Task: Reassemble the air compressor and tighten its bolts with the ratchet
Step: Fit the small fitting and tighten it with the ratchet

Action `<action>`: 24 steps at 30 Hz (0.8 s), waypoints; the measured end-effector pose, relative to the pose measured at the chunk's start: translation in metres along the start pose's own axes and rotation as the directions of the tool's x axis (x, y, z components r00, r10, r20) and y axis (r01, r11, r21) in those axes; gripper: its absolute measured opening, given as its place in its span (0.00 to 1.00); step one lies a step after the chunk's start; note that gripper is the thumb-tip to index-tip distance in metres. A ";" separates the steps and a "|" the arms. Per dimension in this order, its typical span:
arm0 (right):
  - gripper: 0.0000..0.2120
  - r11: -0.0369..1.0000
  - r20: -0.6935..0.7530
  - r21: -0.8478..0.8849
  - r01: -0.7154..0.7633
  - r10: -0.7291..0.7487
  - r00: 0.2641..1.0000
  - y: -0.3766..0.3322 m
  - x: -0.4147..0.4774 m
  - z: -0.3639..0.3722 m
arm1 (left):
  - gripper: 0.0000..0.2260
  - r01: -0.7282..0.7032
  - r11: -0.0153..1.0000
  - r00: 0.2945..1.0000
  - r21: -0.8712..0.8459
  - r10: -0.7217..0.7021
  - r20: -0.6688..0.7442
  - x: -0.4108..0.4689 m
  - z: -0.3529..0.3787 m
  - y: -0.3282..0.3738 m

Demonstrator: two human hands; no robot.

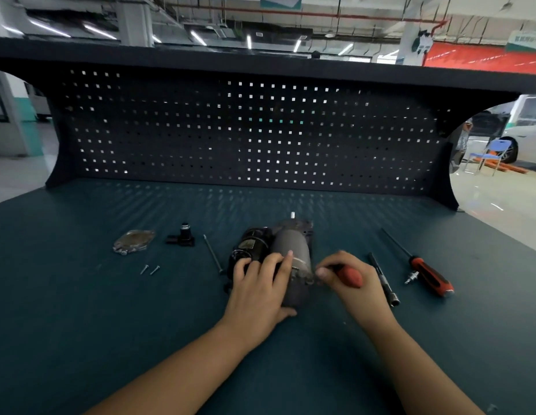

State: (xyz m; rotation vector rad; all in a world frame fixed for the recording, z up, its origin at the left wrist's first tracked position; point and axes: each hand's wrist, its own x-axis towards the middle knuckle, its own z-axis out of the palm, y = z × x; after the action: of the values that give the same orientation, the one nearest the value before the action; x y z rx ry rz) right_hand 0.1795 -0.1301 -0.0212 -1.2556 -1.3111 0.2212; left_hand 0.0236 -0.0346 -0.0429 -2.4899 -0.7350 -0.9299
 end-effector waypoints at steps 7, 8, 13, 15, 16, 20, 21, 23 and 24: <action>0.11 0.944 -0.212 0.302 -0.129 0.199 0.957 0.017 0.008 -0.017 | 0.46 0.057 0.998 0.992 0.008 -0.057 0.111 0.015 0.011 0.004; 0.11 0.935 -0.239 0.321 -0.150 0.233 0.943 0.019 0.009 -0.021 | 0.43 0.048 0.999 0.990 -0.008 -0.046 0.136 0.017 0.012 0.000; 0.09 0.760 -0.367 0.626 -0.174 0.484 0.795 0.027 0.009 -0.034 | 0.21 0.297 0.841 0.917 -0.453 -0.383 -0.111 0.015 0.003 -0.033; 0.09 0.705 -0.364 0.686 -0.177 0.544 0.756 0.029 0.010 -0.036 | 0.12 0.610 0.577 0.692 -0.543 -0.722 0.010 0.016 0.004 -0.063; 0.09 0.691 -0.357 0.700 -0.183 0.560 0.747 0.029 0.009 -0.036 | 0.11 0.786 0.480 0.585 -0.389 -0.781 0.218 0.014 0.009 -0.077; 0.09 0.683 -0.339 0.706 -0.189 0.559 0.757 0.032 0.009 -0.035 | 0.20 0.774 0.609 0.441 0.175 -0.716 0.542 0.008 0.027 -0.091; 0.09 0.687 -0.335 0.701 -0.190 0.552 0.763 0.032 0.009 -0.035 | 0.20 0.749 0.635 0.464 0.190 -0.707 0.534 0.010 0.032 -0.087; 0.09 0.696 -0.331 0.692 -0.189 0.539 0.774 0.033 0.007 -0.034 | 0.16 0.725 0.654 0.478 0.217 -0.704 0.525 0.017 0.036 -0.082; 0.09 0.697 -0.330 0.691 -0.190 0.539 0.775 0.033 0.007 -0.033 | 0.14 0.723 0.654 0.471 0.223 -0.703 0.533 0.022 0.036 -0.084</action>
State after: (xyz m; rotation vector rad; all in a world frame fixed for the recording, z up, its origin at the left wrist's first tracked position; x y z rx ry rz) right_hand 0.2248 -0.1306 -0.0345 -0.8877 -0.4135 0.5363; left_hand 0.0062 0.0573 -0.0393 -2.4788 -2.1196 -0.3261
